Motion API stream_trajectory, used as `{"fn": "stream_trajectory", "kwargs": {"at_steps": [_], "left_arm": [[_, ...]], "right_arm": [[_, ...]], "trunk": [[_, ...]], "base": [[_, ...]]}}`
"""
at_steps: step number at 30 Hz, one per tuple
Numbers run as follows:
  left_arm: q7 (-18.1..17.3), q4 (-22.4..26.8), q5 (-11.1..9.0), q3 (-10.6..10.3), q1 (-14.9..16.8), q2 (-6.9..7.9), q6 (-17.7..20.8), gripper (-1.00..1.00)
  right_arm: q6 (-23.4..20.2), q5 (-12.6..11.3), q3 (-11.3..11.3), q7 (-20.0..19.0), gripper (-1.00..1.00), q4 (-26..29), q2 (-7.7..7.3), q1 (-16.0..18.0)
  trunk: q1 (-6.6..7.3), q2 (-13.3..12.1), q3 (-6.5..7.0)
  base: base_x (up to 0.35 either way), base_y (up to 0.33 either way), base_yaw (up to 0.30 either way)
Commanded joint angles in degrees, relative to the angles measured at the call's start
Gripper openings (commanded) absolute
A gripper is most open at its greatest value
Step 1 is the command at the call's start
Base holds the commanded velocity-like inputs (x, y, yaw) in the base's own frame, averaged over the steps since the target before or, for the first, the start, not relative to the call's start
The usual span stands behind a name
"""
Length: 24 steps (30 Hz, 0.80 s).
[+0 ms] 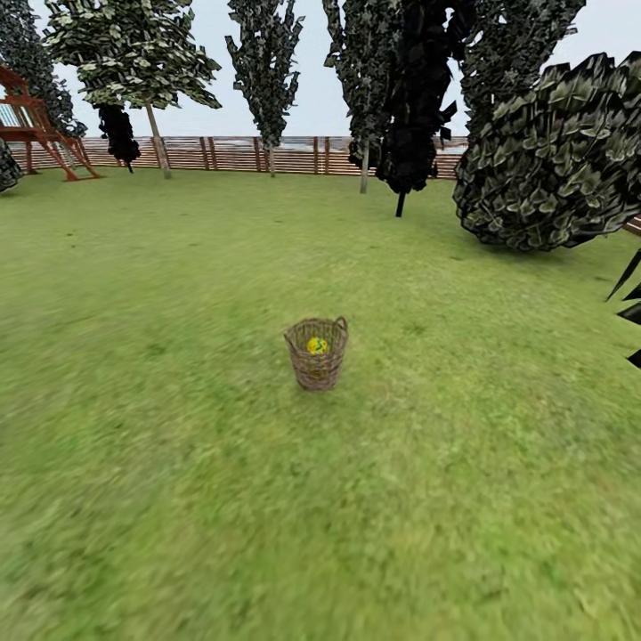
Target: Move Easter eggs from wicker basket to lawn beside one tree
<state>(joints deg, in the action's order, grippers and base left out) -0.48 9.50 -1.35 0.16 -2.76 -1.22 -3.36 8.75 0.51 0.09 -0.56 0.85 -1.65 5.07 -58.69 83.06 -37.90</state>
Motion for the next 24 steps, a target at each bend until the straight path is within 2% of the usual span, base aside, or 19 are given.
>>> {"fn": "stream_trajectory", "kwargs": {"at_steps": [1,24], "left_arm": [[-0.05,0.08,-0.14,0.01,-0.04,-0.01,-0.07,1.00],[0.01,0.12,-0.14,0.01,-0.03,-0.01,-0.07,1.00]], "right_arm": [[0.19,0.06,0.01,-0.06,1.00,-0.07,-0.01,0.03],[0.15,-0.25,-0.02,-0.06,1.00,0.03,0.10,0.03]], "trunk": [[-0.03,0.02,-0.04],[-0.03,0.02,-0.04]], "base": [[0.326,0.090,0.000],[0.327,0.088,0.000]]}}
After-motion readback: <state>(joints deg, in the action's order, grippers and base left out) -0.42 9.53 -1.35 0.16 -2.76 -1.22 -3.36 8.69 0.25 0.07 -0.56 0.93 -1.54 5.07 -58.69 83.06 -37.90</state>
